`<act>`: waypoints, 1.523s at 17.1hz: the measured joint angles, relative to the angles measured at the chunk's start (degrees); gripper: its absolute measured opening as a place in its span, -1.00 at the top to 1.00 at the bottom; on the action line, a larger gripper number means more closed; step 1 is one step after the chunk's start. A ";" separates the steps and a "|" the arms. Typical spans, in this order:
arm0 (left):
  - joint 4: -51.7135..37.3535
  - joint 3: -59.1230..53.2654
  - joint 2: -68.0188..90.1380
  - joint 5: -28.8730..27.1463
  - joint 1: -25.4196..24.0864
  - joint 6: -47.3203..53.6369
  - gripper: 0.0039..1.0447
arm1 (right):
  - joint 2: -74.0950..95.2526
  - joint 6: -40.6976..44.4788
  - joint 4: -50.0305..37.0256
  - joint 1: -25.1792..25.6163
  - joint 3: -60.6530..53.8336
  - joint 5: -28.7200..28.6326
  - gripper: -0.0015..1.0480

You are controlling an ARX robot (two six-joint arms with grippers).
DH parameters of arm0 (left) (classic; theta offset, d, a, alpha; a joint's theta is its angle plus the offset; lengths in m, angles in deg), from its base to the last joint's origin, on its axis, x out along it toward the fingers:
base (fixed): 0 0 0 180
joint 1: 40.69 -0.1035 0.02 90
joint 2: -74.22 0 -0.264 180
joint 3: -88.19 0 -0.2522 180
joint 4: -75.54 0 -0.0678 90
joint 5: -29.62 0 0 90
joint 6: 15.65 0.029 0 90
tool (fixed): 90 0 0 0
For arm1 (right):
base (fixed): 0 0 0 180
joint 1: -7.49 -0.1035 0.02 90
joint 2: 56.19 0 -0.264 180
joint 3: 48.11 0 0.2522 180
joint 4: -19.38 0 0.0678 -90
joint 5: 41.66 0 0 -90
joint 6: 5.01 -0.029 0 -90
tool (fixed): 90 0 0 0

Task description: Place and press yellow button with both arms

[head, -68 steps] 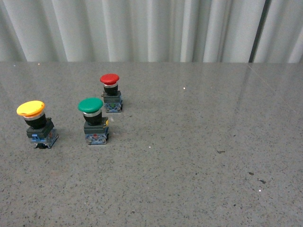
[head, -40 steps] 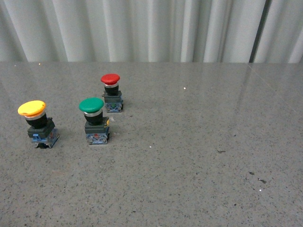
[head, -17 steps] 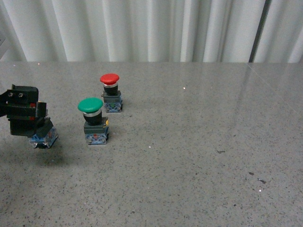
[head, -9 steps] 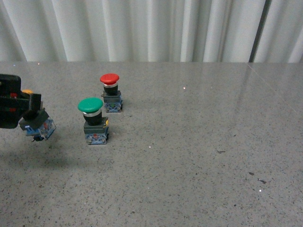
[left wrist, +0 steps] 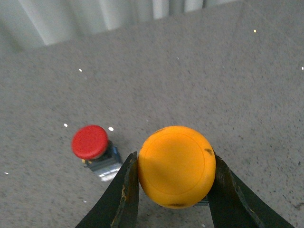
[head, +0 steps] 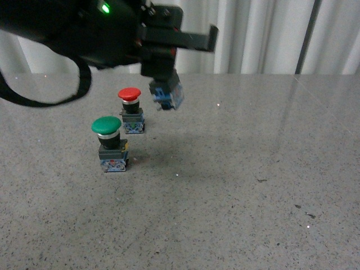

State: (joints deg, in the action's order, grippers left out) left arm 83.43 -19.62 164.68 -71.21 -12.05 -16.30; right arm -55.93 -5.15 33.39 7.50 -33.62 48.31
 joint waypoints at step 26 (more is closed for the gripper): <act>-0.55 4.02 7.50 -7.26 4.72 -11.91 -0.88 | 0.00 0.00 0.02 0.00 0.00 0.00 -0.87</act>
State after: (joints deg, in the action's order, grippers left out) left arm 82.89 -15.60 172.17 -78.47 -7.33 -28.21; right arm -55.93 -5.15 33.41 7.50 -33.62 48.31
